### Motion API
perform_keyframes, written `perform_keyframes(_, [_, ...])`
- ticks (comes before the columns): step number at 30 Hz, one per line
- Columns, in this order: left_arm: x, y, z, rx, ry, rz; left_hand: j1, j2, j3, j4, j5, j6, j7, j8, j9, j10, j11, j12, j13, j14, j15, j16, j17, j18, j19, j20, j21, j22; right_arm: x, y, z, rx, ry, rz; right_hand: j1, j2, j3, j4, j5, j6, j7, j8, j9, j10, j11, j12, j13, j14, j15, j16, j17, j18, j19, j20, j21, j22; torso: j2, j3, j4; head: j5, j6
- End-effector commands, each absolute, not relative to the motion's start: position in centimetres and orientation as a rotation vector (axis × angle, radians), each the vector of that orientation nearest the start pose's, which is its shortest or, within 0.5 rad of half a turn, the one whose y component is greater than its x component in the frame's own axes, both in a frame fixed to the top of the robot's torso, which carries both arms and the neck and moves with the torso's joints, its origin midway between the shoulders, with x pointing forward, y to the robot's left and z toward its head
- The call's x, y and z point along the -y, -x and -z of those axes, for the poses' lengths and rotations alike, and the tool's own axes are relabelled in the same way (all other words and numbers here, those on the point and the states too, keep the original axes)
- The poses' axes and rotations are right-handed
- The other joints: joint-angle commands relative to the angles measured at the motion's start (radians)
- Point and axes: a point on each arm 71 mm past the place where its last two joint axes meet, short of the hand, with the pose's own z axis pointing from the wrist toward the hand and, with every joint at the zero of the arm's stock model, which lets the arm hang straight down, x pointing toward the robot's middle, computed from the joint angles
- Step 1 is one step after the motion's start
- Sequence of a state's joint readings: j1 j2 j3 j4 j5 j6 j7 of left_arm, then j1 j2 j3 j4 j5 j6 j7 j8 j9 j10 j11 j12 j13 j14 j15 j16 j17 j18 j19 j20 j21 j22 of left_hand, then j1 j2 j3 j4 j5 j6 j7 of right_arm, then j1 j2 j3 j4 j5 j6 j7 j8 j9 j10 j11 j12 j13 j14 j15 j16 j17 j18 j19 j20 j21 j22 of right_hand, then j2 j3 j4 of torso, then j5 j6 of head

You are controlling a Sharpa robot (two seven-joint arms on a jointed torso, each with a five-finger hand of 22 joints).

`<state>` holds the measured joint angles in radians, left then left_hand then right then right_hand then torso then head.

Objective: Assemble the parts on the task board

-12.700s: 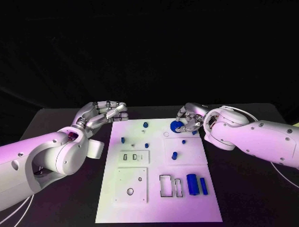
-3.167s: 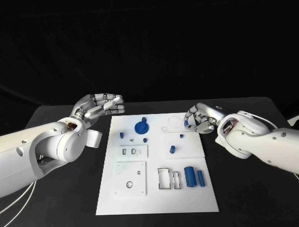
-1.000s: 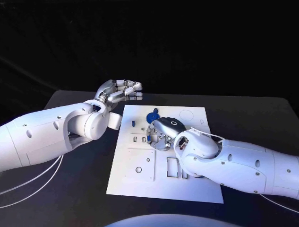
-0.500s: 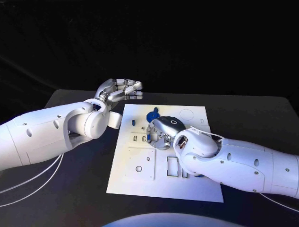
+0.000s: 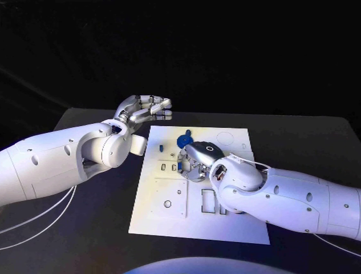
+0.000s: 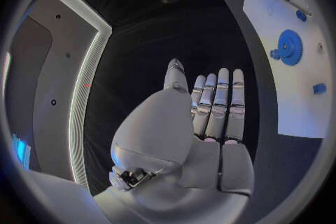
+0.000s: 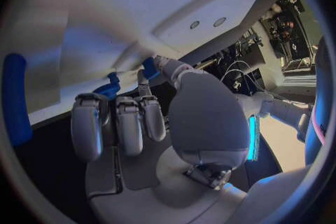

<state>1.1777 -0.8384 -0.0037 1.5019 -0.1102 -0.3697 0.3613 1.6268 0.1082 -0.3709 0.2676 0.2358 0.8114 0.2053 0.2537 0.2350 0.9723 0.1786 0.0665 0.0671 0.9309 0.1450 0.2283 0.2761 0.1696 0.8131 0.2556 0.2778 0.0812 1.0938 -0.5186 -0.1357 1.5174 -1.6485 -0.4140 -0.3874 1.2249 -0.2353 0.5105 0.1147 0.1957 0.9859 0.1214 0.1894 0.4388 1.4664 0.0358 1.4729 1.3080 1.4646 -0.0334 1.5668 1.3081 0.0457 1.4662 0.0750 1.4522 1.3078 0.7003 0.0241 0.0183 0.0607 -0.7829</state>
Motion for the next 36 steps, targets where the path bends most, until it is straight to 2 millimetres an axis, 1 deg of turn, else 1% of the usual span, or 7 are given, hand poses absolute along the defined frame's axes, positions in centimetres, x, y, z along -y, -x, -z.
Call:
perform_keyframes(1, [-21.4,-49.5,17.6,-1.413,1.035,1.475,-0.001,0.01,-0.007,-0.001,-0.005,-0.003,0.012,-0.002,0.001,-0.001,-0.003,0.0,0.001,-0.004,0.002,-0.005,0.001,0.012,0.005,0.0,-0.006,-0.001,4.9,-43.0,25.1,-1.705,0.268,-0.672,-0.005,-0.01,-0.007,0.001,-0.006,-0.012,0.001,-0.007,-0.003,0.003,0.007,-0.007,0.142,0.106,0.01,0.004,0.263,-0.012,0.027,0.007,-0.007,0.187,0.0,0.0003,-0.0001,0.0,0.0])
perform_keyframes(11, [-21.5,-49.5,17.6,-1.412,1.035,1.473,-0.001,0.01,-0.007,-0.001,-0.005,-0.003,0.012,-0.002,0.001,-0.001,-0.003,0.0,0.001,-0.004,0.002,-0.005,0.001,0.012,0.005,0.0,-0.006,-0.001,4.9,-42.9,24.8,-1.678,0.249,-0.696,-0.023,-0.007,-0.114,0.056,-0.141,-0.038,0.01,-0.03,-0.015,-0.003,0.019,-0.011,0.137,0.106,0.021,0.004,0.263,-0.01,0.025,0.02,-0.016,0.186,0.001,0.0003,-0.0005,-0.001,-0.002])
perform_keyframes(19, [-21.6,-49.6,17.8,-1.444,1.015,1.433,-0.005,0.013,-0.024,0.0,-0.006,-0.004,0.011,-0.002,0.007,0.001,-0.005,0.0,0.001,0.017,-0.003,0.0,0.014,0.014,0.02,-0.003,-0.002,-0.001,5.4,-42.4,24.1,-1.625,0.218,-0.737,0.015,-0.007,-0.284,0.173,-0.147,-0.071,0.019,-0.048,-0.024,-0.019,0.026,-0.024,0.122,0.106,0.027,0.004,0.263,-0.009,0.021,0.025,-0.027,0.184,-0.001,0.001,0.0003,-0.003,0.0])
perform_keyframes(27, [-22.0,-49.5,19.2,-1.711,0.901,1.241,-0.141,0.059,-0.092,0.02,-0.064,0.074,-0.038,0.04,0.059,0.25,-0.071,0.082,0.073,0.228,-0.082,0.141,0.157,0.016,0.219,-0.077,0.092,0.035,10.0,-42.9,21.2,-1.586,0.035,-0.849,0.081,0.03,-0.256,0.172,-0.135,-0.057,0.017,-0.039,-0.021,-0.029,0.024,-0.034,0.11,0.106,0.026,0.004,0.263,-0.001,0.006,0.026,-0.057,0.17,-0.011,0.0004,-0.0037,0.002,0.003])
perform_keyframes(32, [-21.8,-49.1,20.2,-1.914,0.728,1.072,-0.163,0.048,-0.092,0.021,-0.059,0.109,-0.089,0.066,0.121,0.38,-0.136,0.207,0.204,0.384,-0.16,0.462,0.418,0.011,0.375,-0.157,0.265,0.135,14.0,-43.4,19.1,-1.613,-0.129,-0.893,0.102,0.04,-0.238,0.169,-0.117,-0.054,0.017,-0.037,-0.017,-0.035,0.024,-0.04,0.104,0.106,0.026,0.004,0.263,0.001,0.0,0.025,-0.069,0.165,-0.019,-0.002,-0.0076,0.004,-0.001])
perform_keyframes(34, [-21.6,-48.9,20.6,-1.994,0.647,0.987,-0.171,0.043,-0.093,0.016,-0.053,0.103,-0.104,0.073,0.173,0.337,-0.149,0.304,0.325,0.546,-0.178,1.043,0.951,-0.011,0.429,-0.18,0.507,0.355,15.6,-43.4,18.2,-1.613,-0.179,-0.9,0.096,0.038,-0.24,0.173,-0.124,-0.053,0.017,-0.036,-0.016,-0.036,0.024,-0.041,0.103,0.106,0.026,0.004,0.263,0.002,-0.002,0.025,-0.071,0.164,-0.022,-0.0016,-0.0088,0.004,-0.002])
perform_keyframes(36, [-21.4,-48.6,21.0,-2.074,0.58,0.899,-0.187,0.05,-0.091,0.022,-0.05,0.109,-0.106,0.09,0.229,0.294,-0.156,0.407,0.442,0.554,-0.182,1.148,1.059,-0.028,0.404,-0.186,0.703,0.575,17.0,-43.5,17.5,-1.614,-0.219,-0.897,0.096,0.038,-0.24,0.173,-0.125,-0.053,0.017,-0.036,-0.016,-0.037,0.024,-0.042,0.102,0.106,0.026,0.004,0.263,0.002,-0.002,0.025,-0.072,0.164,-0.025,-0.0009,-0.0099,0.003,-0.003])
